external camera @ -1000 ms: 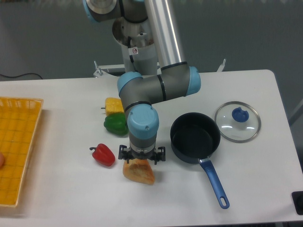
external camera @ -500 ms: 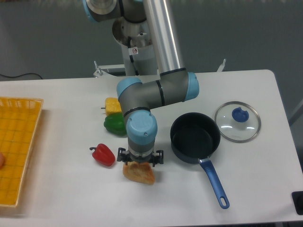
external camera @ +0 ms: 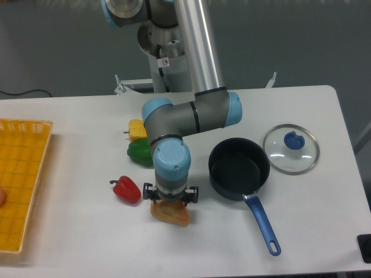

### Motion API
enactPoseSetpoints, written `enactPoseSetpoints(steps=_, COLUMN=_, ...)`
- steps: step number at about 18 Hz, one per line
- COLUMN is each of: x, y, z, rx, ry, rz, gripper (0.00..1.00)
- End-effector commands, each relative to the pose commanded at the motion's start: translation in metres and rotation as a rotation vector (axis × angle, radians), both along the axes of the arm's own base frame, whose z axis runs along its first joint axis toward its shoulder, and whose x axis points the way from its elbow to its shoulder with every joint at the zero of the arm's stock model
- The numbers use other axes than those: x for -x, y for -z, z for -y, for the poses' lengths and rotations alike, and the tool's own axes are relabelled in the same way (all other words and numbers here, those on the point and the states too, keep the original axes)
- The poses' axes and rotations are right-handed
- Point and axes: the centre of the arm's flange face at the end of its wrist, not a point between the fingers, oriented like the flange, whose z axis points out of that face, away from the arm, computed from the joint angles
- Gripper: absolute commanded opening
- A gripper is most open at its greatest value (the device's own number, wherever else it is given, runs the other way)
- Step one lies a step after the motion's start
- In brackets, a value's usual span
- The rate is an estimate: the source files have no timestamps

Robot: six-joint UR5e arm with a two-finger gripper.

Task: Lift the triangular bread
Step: 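Close the gripper on the triangular bread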

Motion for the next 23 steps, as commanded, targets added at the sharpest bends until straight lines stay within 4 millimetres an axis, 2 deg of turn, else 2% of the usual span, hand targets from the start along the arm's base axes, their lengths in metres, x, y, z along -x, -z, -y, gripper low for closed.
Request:
enactPoseSetpoints(steps=8, x=0.0003, y=0.0091, z=0.0006, rx=0.013, ry=0.002, rz=0.004, gripper=0.91)
enactPoseSetpoints(steps=11, x=0.0008, y=0.007, z=0.0, rx=0.011, ry=0.006, rz=0.002, gripper=0.9)
enactPoseSetpoints(steps=13, x=0.0005, y=0.0066, z=0.0004, rx=0.01, ry=0.015, rz=0.001, gripper=0.85)
enactPoseSetpoints(steps=15, x=0.0007, y=0.0061, z=0.0002, rx=0.01, ry=0.017, rz=0.001, gripper=0.71)
enactPoseSetpoints(steps=18, x=0.0012, y=0.0059, z=0.0013, rx=0.012, ry=0.016, rz=0.001, gripper=0.58)
enactPoseSetpoints(steps=22, x=0.0, y=0.0057, z=0.0014, rx=0.014, ry=0.016, rz=0.001, gripper=0.32)
enactPoseSetpoints(steps=23, x=0.0009, y=0.0067, z=0.0019, rx=0.015, ry=0.014, rz=0.002, gripper=0.31)
